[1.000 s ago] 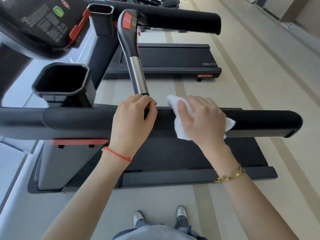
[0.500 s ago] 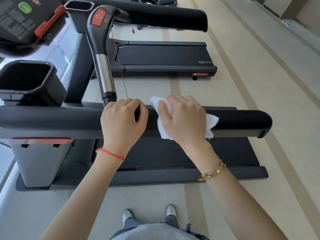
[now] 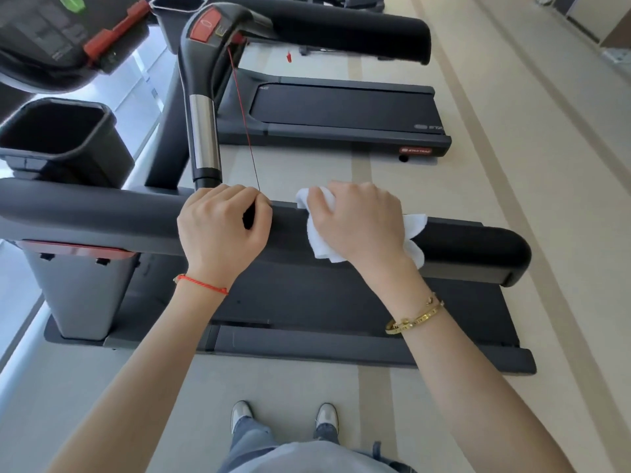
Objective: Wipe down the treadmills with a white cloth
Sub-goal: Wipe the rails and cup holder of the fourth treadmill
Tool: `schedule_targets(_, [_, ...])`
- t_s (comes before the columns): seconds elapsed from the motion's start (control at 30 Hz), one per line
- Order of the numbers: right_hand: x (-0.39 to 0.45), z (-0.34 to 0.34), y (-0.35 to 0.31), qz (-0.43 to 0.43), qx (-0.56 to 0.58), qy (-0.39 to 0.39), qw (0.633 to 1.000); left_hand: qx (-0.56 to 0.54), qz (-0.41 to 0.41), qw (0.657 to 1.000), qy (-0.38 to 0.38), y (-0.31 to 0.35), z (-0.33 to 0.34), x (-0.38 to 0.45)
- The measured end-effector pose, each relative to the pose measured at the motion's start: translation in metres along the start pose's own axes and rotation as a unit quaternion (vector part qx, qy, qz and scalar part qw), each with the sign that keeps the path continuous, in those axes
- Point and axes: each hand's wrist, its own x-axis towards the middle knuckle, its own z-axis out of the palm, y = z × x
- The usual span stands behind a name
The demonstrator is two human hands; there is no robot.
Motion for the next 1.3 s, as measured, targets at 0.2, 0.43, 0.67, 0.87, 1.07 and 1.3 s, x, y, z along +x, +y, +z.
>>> schedule_targets(0.2, [-0.026, -0.007, 0.018, -0.039, 0.033, 0.056, 0.997, 0.002, -0.007, 0.999, -0.05, 0.013, -0.001, 0.0])
schedule_targets(0.43, [-0.039, -0.03, 0.1, 0.021, -0.016, 0.107, 0.994, -0.044, 0.032, 0.992, -0.113, 0.066, 0.014, 0.003])
schedule_targets(0.67, [-0.031, -0.027, 0.094, 0.095, -0.041, 0.093, 0.99, -0.043, 0.014, 0.992, -0.119, 0.112, 0.029, -0.002])
schedule_targets(0.87, [-0.054, -0.025, 0.114, 0.001, 0.007, 0.132, 0.991, -0.018, -0.002, 0.994, -0.104, 0.122, 0.037, -0.006])
schedule_targets(1.07, [-0.058, -0.04, 0.176, 0.119, 0.059, 0.165, 0.977, -0.017, 0.007, 0.998, -0.065, 0.12, 0.042, -0.008])
schedule_targets(1.3, [-0.059, -0.046, 0.198, 0.234, 0.204, 0.12, 0.943, 0.002, 0.007, 1.0, -0.026, 0.121, 0.048, -0.01])
